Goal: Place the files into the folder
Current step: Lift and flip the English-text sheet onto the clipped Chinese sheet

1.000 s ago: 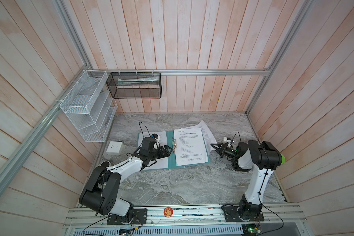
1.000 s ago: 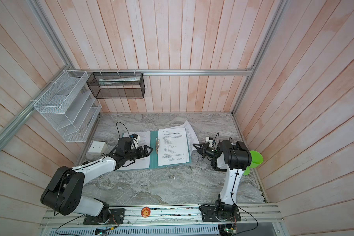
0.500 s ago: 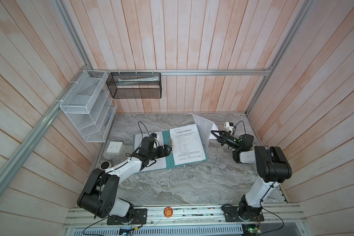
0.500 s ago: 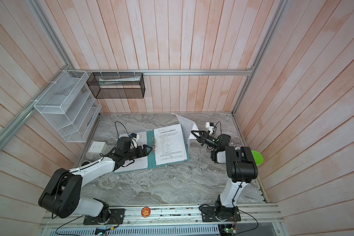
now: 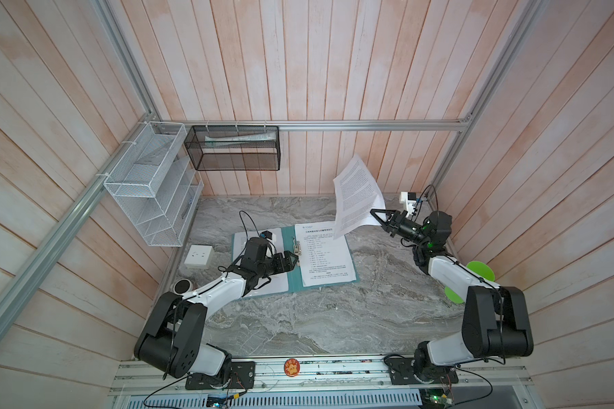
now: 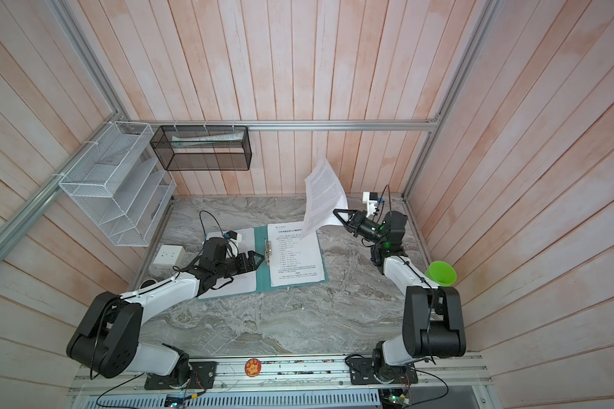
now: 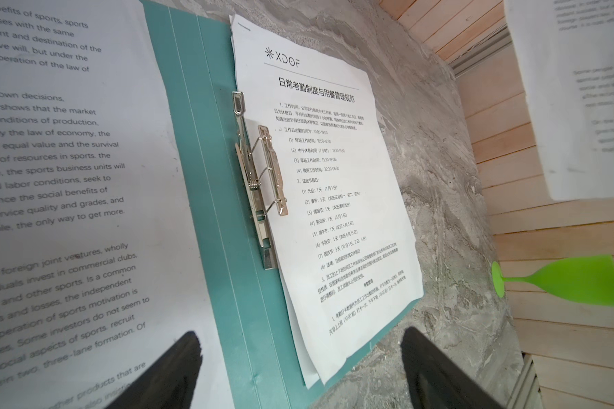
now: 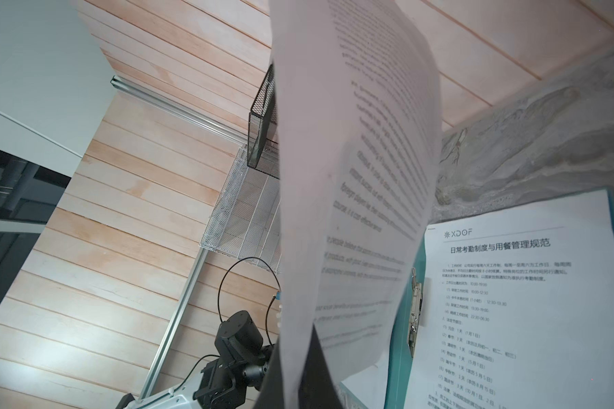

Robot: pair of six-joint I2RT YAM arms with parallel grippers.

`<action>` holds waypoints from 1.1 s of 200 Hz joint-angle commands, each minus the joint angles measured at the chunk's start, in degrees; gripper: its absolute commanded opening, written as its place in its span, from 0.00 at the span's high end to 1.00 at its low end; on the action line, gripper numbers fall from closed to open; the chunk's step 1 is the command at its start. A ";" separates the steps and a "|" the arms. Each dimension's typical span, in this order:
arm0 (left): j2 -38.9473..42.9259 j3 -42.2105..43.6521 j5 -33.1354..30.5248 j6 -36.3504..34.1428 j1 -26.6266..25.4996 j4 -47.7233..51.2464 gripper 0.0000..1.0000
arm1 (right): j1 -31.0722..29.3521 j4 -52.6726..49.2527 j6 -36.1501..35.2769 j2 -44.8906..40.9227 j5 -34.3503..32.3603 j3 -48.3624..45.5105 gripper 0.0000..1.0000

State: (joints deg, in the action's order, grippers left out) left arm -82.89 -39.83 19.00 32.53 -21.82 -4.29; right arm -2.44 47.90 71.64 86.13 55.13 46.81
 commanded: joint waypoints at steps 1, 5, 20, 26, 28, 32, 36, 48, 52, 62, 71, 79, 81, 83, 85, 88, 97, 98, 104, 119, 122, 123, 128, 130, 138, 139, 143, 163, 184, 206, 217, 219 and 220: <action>2.23 1.70 -1.28 -0.67 -0.04 -0.46 0.10 | -1.89 5.39 4.19 1.78 -1.44 -2.54 1.00; 2.55 1.95 -1.38 -0.63 0.08 -0.37 0.10 | -2.15 5.65 4.34 1.98 -1.56 -2.93 1.00; 3.49 2.69 -1.60 -0.47 0.37 -0.29 0.10 | -2.88 6.61 5.09 2.20 -3.59 -5.32 1.00; 3.76 3.02 -1.61 -0.41 0.47 -0.15 0.10 | -3.19 6.69 5.05 2.36 -4.25 -6.21 1.00; 3.89 3.05 -1.67 -0.44 0.51 -0.11 0.10 | -3.25 6.62 4.95 2.35 -4.49 -6.55 1.00; 4.05 3.21 -1.68 -0.45 0.55 -0.09 0.10 | -3.47 6.45 4.90 2.47 -5.14 -7.26 1.00; 4.18 3.33 -1.65 -0.45 0.55 -0.10 0.10 | -3.64 6.35 4.83 2.65 -5.60 -7.99 1.00; 4.23 3.60 -1.60 -0.53 0.64 0.12 0.10 | -4.26 7.82 5.00 3.66 -6.39 -10.03 1.00; 4.23 3.54 -1.56 -0.54 0.64 0.24 0.10 | -4.54 8.05 4.65 4.12 -6.26 -10.55 1.00; 4.24 3.62 -1.53 -0.54 0.66 0.33 0.10 | -5.20 7.45 3.21 5.27 -6.02 -11.45 1.00; 4.17 3.62 -1.43 -0.54 0.65 0.49 0.10 | -5.70 7.17 2.01 6.23 -5.92 -12.44 1.00; 4.14 3.55 -1.43 -0.63 0.69 0.67 0.10 | -6.07 7.39 1.35 7.33 -5.05 -13.24 1.00; 4.25 3.54 -1.38 -0.63 0.65 0.69 0.10 | -6.15 7.63 1.32 7.59 -4.88 -13.52 1.00; 4.24 3.54 -1.35 -0.63 0.71 0.71 0.10 | -6.21 7.88 1.23 7.81 -4.69 -13.79 1.00; 4.23 3.54 -1.34 -0.70 0.70 0.76 0.10 | -6.27 8.08 1.16 8.09 -4.40 -14.01 1.00; 4.23 3.54 -1.39 -0.71 0.68 0.82 0.10 | -6.41 8.24 0.99 8.43 -4.14 -14.38 1.00; 4.32 3.50 -1.46 -0.88 0.73 1.12 0.10 | -6.68 8.51 0.28 9.28 -3.16 -15.50 1.00; 4.32 3.43 -1.49 -0.93 0.77 1.17 0.10 | -6.69 8.52 0.18 9.30 -3.09 -15.55 1.00; 4.32 3.37 -1.57 -0.98 0.74 1.31 0.10 | -6.83 7.89 -0.82 9.87 -2.26 -15.93 1.00; 4.15 3.11 -1.57 -1.16 0.73 1.70 0.10 | -6.88 4.09 -4.49 10.15 -1.40 -16.59 1.00; 4.08 3.10 -1.48 -1.16 0.73 1.74 0.10 | -6.88 3.27 -5.32 10.12 -1.27 -16.67 1.00; 4.07 3.10 -1.45 -1.16 0.73 1.70 0.10 | -6.88 2.95 -5.61 10.12 -1.27 -16.67 1.00; 4.00 3.18 -1.34 -1.16 0.74 1.66 0.10 | -6.84 1.27 -7.07 10.06 -0.97 -16.54 1.00; 3.97 3.20 -1.34 -1.16 0.73 1.61 0.10 | -6.85 0.74 -7.70 10.03 -0.90 -16.45 1.00; 3.81 3.32 -1.17 -1.16 0.72 1.61 0.10 | -6.87 -1.56 -10.10 10.03 -0.62 -16.26 1.00; 3.80 3.30 -1.17 -1.16 0.72 1.64 0.10 | -6.88 -1.92 -10.41 10.03 -0.59 -16.20 1.00; 3.75 3.39 -1.16 -1.12 0.73 1.66 0.10 | -6.87 -3.25 -11.58 10.04 -0.57 -16.14 1.00; 3.71 3.91 -1.16 -0.81 0.73 1.49 0.10 | -6.90 -7.16 -16.10 10.50 0.07 -15.14 1.00; 3.88 4.52 -1.16 -0.46 0.72 1.29 0.10 | -7.04 -7.57 -18.69 12.33 2.19 -14.62 1.00; 4.21 4.84 -1.56 -0.51 0.72 1.50 0.10 | -7.05 -10.68 -23.07 14.20 3.97 -13.17 1.00; 4.23 4.86 -1.65 -0.54 0.73 1.66 0.10 | -7.05 -11.19 -24.51 14.66 4.70 -12.70 1.00; 4.23 4.86 -1.68 -0.54 0.73 1.66 0.10 | -7.03 -11.37 -24.83 14.74 4.96 -12.55 1.00; 4.23 4.86 -1.68 -0.54 0.73 1.66 0.10 | -7.04 -11.48 -25.03 14.80 5.01 -12.50 1.00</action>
State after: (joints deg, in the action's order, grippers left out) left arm -79.59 -35.79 17.96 32.53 -21.39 -2.68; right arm -9.15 40.40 53.39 99.39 56.66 32.27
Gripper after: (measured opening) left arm 0.903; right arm 0.047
